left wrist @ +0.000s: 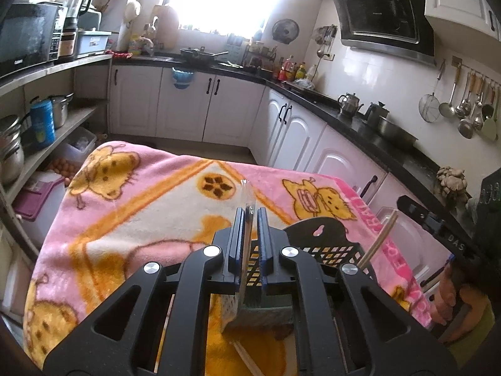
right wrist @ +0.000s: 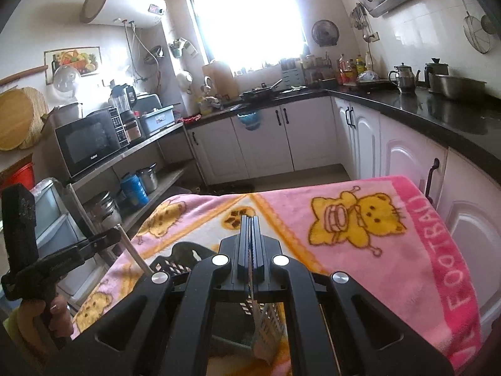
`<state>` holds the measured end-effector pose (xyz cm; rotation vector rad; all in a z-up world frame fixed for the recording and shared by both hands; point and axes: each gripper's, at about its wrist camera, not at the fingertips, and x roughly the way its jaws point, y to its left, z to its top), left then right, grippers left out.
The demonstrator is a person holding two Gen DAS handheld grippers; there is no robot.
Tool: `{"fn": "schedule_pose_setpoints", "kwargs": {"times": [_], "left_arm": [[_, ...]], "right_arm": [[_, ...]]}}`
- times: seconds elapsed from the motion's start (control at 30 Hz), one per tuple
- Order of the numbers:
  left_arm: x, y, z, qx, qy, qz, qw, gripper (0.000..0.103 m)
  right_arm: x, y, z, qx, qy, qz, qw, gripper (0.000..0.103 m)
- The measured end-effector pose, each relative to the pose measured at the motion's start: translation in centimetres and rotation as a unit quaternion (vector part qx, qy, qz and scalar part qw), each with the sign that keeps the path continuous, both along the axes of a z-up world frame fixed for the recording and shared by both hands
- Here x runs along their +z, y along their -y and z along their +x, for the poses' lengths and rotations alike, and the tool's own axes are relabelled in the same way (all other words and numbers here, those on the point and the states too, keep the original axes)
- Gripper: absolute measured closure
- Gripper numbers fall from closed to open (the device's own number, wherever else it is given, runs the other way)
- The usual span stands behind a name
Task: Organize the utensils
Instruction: 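Open the left gripper to release the chopstick into the caddy, then move the left tool back down to the chopsticks beside the caddy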
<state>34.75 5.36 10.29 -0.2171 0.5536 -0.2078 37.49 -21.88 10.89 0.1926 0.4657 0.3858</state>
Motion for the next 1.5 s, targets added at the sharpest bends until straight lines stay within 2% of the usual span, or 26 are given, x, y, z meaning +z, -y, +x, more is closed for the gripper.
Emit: {"fn": "schedule_pose_setpoints", "kwargs": {"times": [0.1, 0.17, 0.23, 0.4, 0.47, 0.6, 0.67, 0.87, 0.97, 1.23, 1.5], "left_arm": [[-0.3, -0.1, -0.2, 0.003, -0.005, 0.001, 1.0, 0.093], [-0.4, -0.2, -0.4, 0.004, -0.007, 0.001, 1.0, 0.091], [-0.5, -0.3, -0.7, 0.004, -0.008, 0.002, 1.0, 0.085], [-0.6, -0.4, -1.4, 0.003, -0.007, 0.006, 1.0, 0.078], [-0.6, -0.5, -1.7, 0.003, -0.008, 0.009, 0.9999, 0.075], [-0.7, -0.7, -2.5, 0.003, -0.01, 0.009, 0.9999, 0.069], [-0.9, -0.7, -2.8, 0.003, -0.012, 0.01, 0.9999, 0.064], [-1.5, -1.1, -4.4, 0.007, -0.017, 0.003, 0.9998, 0.052], [-2.0, -1.2, -5.3, 0.01, -0.02, 0.003, 0.9997, 0.042], [-2.7, -1.4, -7.8, 0.013, -0.024, 0.005, 0.9996, 0.024], [-3.6, -2.0, -10.2, 0.02, -0.029, -0.002, 0.9994, 0.02]], "right_arm": [[0.0, 0.3, -0.6, -0.004, 0.001, -0.007, 1.0, 0.101], [0.0, 0.5, -0.8, -0.004, -0.004, -0.007, 1.0, 0.096], [0.0, 0.7, -0.8, -0.005, -0.008, -0.008, 1.0, 0.09], [0.1, 0.8, -1.3, -0.004, -0.014, -0.013, 1.0, 0.087], [0.1, 0.8, -1.5, -0.004, -0.016, -0.015, 1.0, 0.081], [-0.2, 0.7, -2.1, 0.0, -0.022, -0.019, 1.0, 0.078], [-0.5, 0.7, -2.4, 0.0, -0.027, -0.02, 0.999, 0.072], [-1.3, 0.9, -3.7, 0.002, -0.038, -0.027, 0.999, 0.068], [-1.7, 1.2, -4.6, 0.003, -0.044, -0.029, 0.999, 0.063], [-2.4, 1.5, -7.0, 0.004, -0.05, -0.042, 0.998, 0.06], [-3.3, 1.1, -9.3, 0.015, -0.054, -0.054, 0.997, 0.057]]}}
